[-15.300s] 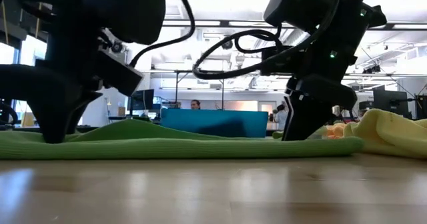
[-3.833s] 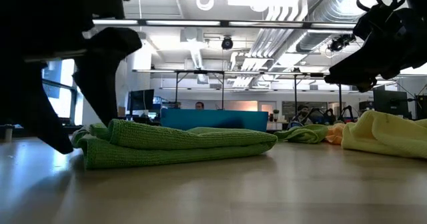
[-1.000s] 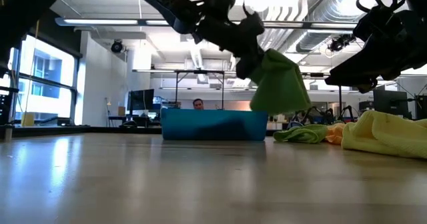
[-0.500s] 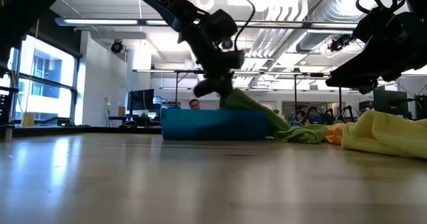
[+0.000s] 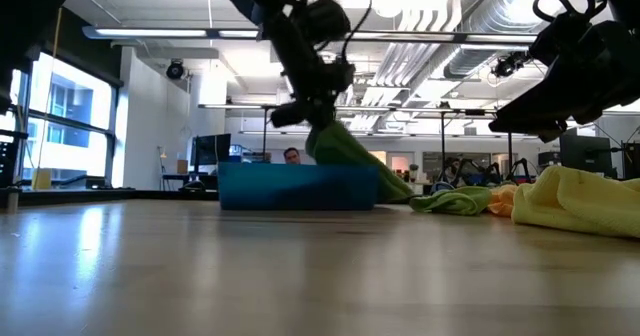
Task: Fold microfiber towels
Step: Stack the folded green microfiber cloth on the gray microfiber cloth in the blue bin
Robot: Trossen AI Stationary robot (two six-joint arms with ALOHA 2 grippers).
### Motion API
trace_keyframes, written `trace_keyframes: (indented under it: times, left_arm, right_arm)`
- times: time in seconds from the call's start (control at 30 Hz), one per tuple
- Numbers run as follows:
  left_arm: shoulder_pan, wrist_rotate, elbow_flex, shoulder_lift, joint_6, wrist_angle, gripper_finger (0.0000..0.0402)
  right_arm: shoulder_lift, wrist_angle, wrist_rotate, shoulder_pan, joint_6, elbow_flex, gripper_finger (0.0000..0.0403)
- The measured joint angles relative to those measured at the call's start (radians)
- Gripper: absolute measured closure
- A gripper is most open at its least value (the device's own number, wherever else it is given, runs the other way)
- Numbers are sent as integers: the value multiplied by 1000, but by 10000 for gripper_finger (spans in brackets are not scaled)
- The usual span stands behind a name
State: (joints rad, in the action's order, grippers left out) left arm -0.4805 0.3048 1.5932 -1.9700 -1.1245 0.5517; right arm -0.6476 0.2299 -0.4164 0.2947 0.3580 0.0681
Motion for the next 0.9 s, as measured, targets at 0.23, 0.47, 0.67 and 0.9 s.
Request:
trace_keyframes:
  times: [0.23,0.47,0.67,0.9]
  left_arm:
    - [10,28,3,87,0,49,396]
    - [4,69,2,122,110,306,397]
    - [-1,-5,-63,122,201,346,397]
    - [-1,34,-181,122,244,313,396]
  right_arm:
    - [0,-10,0,0,0,0,252]
    - [0,-15,0,0,0,0,252]
    - [0,-20,0,0,0,0,252]
    - [0,-23,0,0,0,0,252]
